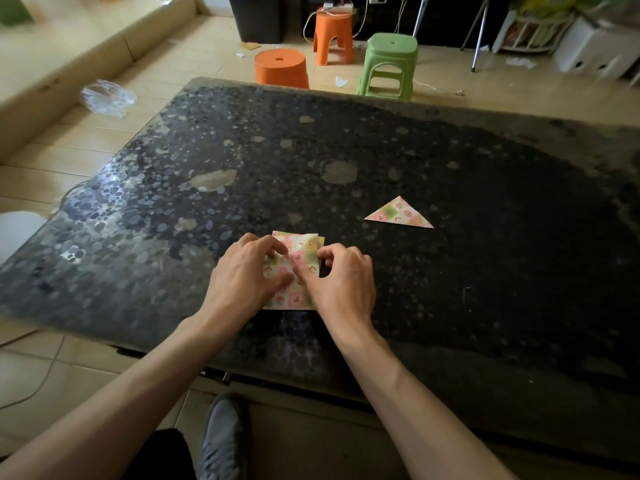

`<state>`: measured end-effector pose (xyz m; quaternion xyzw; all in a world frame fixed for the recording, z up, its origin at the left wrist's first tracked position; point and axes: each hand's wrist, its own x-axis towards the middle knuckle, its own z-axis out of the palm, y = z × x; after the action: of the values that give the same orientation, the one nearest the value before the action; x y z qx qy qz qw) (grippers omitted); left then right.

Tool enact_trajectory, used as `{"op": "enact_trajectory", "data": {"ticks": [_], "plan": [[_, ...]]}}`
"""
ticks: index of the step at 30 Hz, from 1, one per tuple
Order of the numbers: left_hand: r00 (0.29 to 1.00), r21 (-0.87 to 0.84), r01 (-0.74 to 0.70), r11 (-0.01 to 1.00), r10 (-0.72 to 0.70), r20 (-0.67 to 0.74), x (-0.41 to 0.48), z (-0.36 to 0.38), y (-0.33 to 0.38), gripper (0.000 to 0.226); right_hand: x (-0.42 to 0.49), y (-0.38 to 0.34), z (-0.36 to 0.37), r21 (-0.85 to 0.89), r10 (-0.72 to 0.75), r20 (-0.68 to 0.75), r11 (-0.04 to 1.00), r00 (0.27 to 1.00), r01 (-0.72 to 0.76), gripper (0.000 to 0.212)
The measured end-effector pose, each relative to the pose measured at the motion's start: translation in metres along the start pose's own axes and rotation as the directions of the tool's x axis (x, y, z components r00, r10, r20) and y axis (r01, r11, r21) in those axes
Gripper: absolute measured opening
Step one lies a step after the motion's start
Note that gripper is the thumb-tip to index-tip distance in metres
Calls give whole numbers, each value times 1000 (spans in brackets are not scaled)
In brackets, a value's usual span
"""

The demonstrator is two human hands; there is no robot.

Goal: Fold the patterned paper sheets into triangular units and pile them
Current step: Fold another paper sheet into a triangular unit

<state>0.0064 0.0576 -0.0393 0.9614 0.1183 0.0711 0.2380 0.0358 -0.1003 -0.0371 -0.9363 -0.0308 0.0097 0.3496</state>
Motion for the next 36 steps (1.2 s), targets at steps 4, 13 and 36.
{"op": "enact_trajectory", "data": {"ticks": [4, 13, 36], "plan": [[1000, -6, 6, 1000, -6, 11, 0, 0, -1, 39, 1, -3, 2, 189, 53, -21, 981, 998, -48, 36], [1000, -15, -1, 1000, 1, 7, -2, -5, 6, 40, 8, 3, -4, 246, 123, 11, 962, 992, -122, 20], [926, -726, 130, 675, 180, 333, -10, 52, 167, 37, -4, 107, -152, 631, 92, 355, 711, 930, -311, 24]]}}
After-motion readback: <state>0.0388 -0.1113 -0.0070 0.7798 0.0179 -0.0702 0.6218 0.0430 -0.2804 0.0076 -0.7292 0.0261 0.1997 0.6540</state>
